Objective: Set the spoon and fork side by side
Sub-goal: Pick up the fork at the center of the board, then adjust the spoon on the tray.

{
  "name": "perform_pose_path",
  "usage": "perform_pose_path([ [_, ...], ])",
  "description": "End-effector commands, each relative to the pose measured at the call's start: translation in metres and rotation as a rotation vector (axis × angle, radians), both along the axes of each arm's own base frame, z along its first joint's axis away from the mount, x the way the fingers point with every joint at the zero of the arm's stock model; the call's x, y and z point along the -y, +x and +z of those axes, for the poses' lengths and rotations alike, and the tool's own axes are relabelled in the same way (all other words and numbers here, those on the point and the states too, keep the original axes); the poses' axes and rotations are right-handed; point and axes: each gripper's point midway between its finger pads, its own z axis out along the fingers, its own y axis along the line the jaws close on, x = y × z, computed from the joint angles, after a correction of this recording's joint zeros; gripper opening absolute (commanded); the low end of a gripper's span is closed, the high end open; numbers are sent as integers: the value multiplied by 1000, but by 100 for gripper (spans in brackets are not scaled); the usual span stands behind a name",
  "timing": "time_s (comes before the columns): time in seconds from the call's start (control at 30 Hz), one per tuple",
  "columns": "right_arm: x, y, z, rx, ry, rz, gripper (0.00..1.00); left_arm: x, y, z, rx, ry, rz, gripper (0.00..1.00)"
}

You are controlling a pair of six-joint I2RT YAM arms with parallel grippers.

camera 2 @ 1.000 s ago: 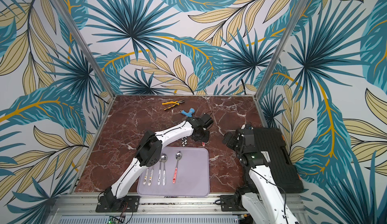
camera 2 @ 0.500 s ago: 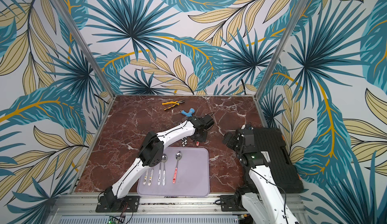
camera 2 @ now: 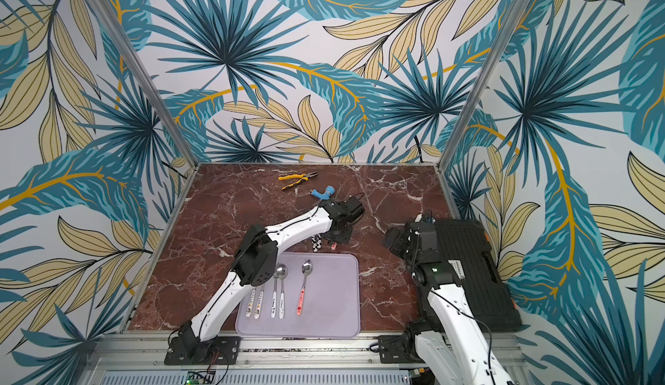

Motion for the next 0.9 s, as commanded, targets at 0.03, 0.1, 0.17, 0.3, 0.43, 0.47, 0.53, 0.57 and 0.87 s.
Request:
perform_pose_path([
  [0.03,4,-5,-9,-21,-19,-12,100,0,8,64,113,-93,-8,0],
  [0.1,4,-5,-8,-20,-19,-14,100,-4,4,72,122,-107,-6,0],
  [0.17,4,-5,-9,-21,-19,-14,100,-9,0,79,125,-116,-1,0],
  [0.3,4,-4,-10,-26,-18,-12,99,-24,-16,84,116,-129,19,0],
  [0.43,3,-4,-12,-30,-14,-13,100,-48,-37,80,97,-121,53,0],
  [0.47,3,-3,-11,-29,-16,-12,99,-53,-42,79,93,-117,61,0],
  [0.53,3,-3,-13,-34,-15,-12,100,-66,-55,76,86,-105,77,0],
  [0.57,3,-3,-13,-34,-14,-12,99,-72,-60,76,83,-103,86,0],
  [0.87,4,-2,-15,-43,-19,-14,100,-121,-124,53,11,-54,151,0],
])
